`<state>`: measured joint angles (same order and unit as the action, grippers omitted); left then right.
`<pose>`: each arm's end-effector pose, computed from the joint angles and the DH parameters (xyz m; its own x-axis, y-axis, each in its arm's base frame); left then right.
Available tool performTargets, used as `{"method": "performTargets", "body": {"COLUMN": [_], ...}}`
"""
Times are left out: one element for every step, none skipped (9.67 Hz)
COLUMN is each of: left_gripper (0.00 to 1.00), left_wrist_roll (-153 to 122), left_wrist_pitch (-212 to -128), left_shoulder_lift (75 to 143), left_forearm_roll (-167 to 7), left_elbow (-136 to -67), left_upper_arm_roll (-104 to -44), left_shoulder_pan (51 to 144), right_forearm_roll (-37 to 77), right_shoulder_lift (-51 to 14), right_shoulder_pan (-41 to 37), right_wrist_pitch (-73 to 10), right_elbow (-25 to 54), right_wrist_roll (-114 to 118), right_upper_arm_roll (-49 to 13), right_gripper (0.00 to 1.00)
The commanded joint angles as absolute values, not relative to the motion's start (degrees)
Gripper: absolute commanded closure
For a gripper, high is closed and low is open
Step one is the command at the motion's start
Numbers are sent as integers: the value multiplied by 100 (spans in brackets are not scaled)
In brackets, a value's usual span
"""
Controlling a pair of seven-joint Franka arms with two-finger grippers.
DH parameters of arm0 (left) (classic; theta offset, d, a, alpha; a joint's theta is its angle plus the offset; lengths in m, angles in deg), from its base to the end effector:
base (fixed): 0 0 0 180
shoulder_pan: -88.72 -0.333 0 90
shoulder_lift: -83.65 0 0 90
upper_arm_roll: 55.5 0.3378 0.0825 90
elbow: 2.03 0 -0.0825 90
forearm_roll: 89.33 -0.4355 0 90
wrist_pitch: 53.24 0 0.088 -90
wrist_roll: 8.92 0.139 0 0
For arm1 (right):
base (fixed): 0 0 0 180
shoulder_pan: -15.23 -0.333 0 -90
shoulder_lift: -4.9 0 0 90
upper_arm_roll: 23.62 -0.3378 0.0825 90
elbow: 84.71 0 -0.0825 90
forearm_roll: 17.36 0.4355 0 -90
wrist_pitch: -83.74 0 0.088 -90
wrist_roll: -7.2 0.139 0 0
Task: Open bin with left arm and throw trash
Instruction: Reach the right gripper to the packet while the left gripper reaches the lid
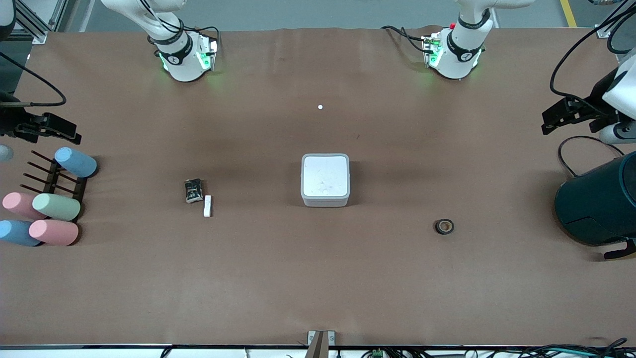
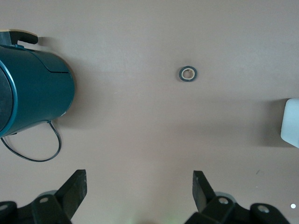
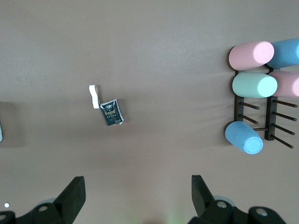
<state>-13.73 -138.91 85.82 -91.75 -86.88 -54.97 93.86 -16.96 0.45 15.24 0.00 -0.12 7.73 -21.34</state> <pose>0.6091 -0.0431 0.6316 0.9998 0.0066 -0.0198 0.0057 -0.9990 -0.0443 0.6169 -0.0227 0.6067 0.9945 -0.0484 -0.0923 -0.0489 -0.9988 -0.0030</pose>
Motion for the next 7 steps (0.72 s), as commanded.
{"method": "performTargets", "body": {"left_gripper": [0,0,0,6,72,90,98], "left_wrist_roll": [-1261,-1261,-1235,-1200,-1260,-1357,-1541], "left_wrist_pitch": [-13797,-13797,-13736,-13622,-13656,-13987,-14695], "left_shoulder_lift": [8752,8761,8778,8796,9066,9547,9908], "left_forearm_roll": [-9100,-9083,-9065,-8917,-8341,-8249,-8291], "left_elbow": [-8377,-8385,-8420,-8525,-8604,-8588,-8587], "left_upper_arm_roll": [-5497,-5514,-5602,-5785,-6048,-6416,-6602], "left_shoulder_pan": [9399,9426,9469,9470,9531,9749,10099], "right_forearm_roll": [-1578,-1560,-1334,-1062,-1050,-1050,-1050], "right_shoulder_lift": [33,7,-133,-334,-406,-415,-442], "right_shoulder_pan": [1524,1506,1445,1340,1078,840,646], "right_wrist_pitch": [42,33,7,-315,-1163,-1858,-2379], "right_elbow": [-43,-34,62,376,1006,1586,2071], "right_wrist_roll": [843,843,808,782,782,782,764], "right_upper_arm_roll": [-2133,-2133,-2142,-2142,-2142,-2133,-2133], "right_gripper": [0,0,0,0,0,0,0]}}
